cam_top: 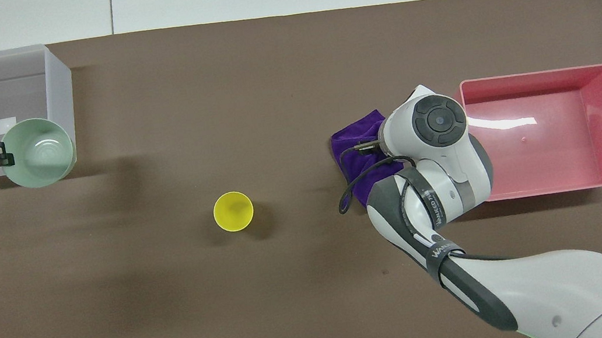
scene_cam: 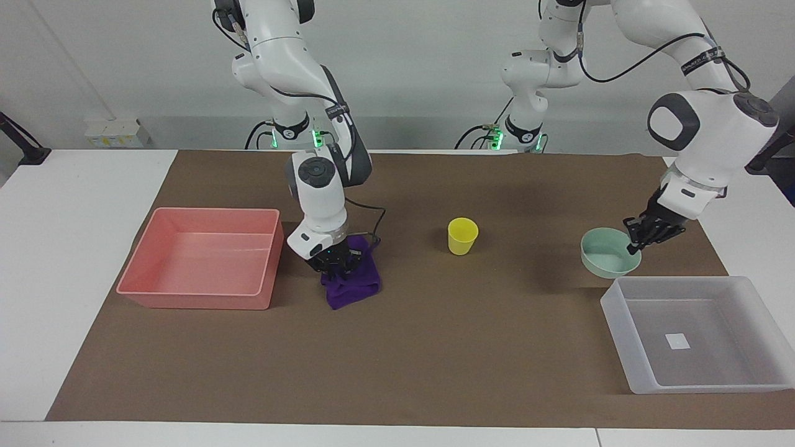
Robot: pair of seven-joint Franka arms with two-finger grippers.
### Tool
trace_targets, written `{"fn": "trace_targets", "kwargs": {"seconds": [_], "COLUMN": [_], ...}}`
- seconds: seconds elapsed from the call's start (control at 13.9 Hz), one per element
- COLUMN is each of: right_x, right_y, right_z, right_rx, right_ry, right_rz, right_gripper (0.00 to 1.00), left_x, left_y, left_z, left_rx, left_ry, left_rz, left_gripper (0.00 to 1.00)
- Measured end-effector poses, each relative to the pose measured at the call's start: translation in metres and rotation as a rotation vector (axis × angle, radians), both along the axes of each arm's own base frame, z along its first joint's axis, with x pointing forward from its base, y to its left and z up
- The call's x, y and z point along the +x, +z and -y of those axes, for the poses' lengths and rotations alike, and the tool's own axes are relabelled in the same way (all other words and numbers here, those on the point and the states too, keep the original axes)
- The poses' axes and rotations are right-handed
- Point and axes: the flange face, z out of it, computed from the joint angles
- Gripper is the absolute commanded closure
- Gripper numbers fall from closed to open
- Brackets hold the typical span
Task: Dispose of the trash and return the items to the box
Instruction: 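Carry the green bowl into the clear box while the right gripper grasps the cloth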
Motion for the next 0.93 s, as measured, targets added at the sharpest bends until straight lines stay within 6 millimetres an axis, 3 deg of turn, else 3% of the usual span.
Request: {"fn": "trace_targets", "kwargs": {"seconds": [0.22,0.5,0.65,0.93], "right_x": [0.000,-0.001,-0.001,-0.002], "right_y": [0.001,0.017,0.040,0.109], "right_z": [0.000,0.004,0.007,0.016], "right_rx": [0.001,-0.004,-0.010,-0.008], "right_ry": [-0.004,-0.020,-0.037,-0.082], "right_rz": [0.001,-0.014,-0.037,-0.071], "right_gripper": [1.00,1.00,1.00,1.00], "left_x": [0.028,0.063,0.084,0.109], "left_y": [0.019,0.010,-0.006,-0.047], "left_z": [-0.026,-0.053,-0.069,-0.126], "left_rx": [0.012,0.018,-0.011,-0.050], "left_ry": [0.023,0.048,0.056,0.092], "left_rz": [0.015,0.011,0.008,0.015], "left_gripper": [1.00,1.00,1.00,1.00]}}
